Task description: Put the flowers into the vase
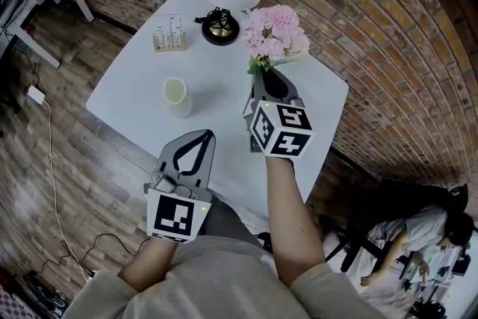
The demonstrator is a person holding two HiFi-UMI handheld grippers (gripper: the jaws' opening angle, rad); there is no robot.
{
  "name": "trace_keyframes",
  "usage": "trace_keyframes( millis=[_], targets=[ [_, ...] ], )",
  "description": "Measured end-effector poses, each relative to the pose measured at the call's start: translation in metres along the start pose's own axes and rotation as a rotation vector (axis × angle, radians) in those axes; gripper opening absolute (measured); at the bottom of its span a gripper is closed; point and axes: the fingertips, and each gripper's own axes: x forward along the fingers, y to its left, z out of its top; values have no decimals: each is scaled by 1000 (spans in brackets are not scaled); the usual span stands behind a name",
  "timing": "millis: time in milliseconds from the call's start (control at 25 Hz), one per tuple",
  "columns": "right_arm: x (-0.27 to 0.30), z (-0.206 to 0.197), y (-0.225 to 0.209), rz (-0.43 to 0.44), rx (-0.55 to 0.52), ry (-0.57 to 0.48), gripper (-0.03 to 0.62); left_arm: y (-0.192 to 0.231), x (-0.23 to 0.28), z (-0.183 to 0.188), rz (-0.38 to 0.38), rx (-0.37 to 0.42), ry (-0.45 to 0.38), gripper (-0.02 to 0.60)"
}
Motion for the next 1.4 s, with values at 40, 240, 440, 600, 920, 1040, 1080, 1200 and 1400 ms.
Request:
trace_keyframes(
  millis=[40, 240, 440, 600, 920, 1040, 1080, 1200, 1400],
  targets=[
    [-2, 5, 1, 1, -10, -21, 32, 1, -1, 0, 2, 0, 1, 3],
    [-11, 23, 10, 8, -59, -96, 31, 1, -4, 2, 11, -1, 0, 3],
    [-20, 35, 19, 38, -65, -163, 32, 2, -8, 3, 19, 1, -10, 3],
    [-27, 46, 29, 55, -86, -208, 31, 4, -12, 4, 25, -3, -13, 3],
    [-38, 71, 55, 87, -106, -277, 31, 11, -22, 3, 39, 1, -19, 3],
    [-39, 80, 69, 114, -113, -301, 32, 16, -26, 3, 49, -5, -18, 3],
    [-39, 82, 74, 125, -118, -309, 31, 18, -28, 2, 54, -6, -19, 3],
    [-39, 87, 88, 154, -128, -323, 32, 25, -32, 2, 70, -12, -22, 3],
    [-47, 99, 107, 194, -129, -356, 31, 32, -40, 2, 94, -17, -28, 3]
  ],
)
